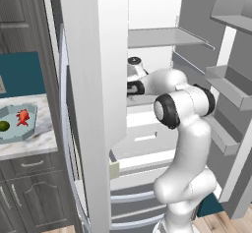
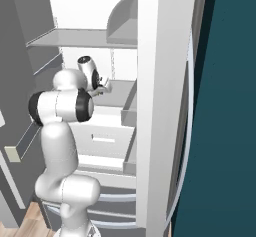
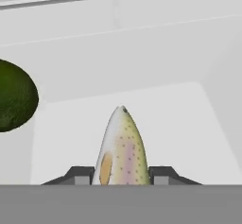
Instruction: Place one lime and one fish in each tupperware on the nearby counter, to pack two identical lunches.
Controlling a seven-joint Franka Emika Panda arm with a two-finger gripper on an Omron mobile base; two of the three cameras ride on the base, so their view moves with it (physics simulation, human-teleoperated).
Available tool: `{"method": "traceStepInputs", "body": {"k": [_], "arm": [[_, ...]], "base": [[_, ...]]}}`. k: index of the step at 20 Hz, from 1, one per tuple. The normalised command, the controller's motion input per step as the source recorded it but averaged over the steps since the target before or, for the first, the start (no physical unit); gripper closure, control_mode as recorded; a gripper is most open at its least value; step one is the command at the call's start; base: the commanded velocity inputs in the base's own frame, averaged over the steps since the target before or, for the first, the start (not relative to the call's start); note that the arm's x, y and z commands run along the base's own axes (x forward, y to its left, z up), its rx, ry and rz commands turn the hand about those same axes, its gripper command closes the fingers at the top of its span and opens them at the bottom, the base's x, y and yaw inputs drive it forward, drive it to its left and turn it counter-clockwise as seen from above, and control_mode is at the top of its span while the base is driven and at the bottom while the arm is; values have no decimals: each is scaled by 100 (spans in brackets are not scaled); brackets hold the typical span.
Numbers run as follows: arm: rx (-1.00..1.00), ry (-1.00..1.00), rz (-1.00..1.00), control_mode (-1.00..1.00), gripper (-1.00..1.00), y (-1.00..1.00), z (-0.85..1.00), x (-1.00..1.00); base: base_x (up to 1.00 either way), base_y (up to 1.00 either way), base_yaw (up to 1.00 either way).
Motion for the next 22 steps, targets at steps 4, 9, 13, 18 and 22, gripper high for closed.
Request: {"method": "traceStepInputs", "body": {"k": [4,9,13,18,22], "arm": [[0,-9,0,-100,100,-6,-24,-100],[0,-2,-1,-100,100,-17,13,-89],[0,4,-1,-100,100,-21,48,-96],[0,5,0,-100,100,-8,66,-92],[0,1,0,-100,100,-3,69,-84]], "base": [[0,0,0],[0,0,0],[0,0,0],[0,0,0],[0,0,0]]}}
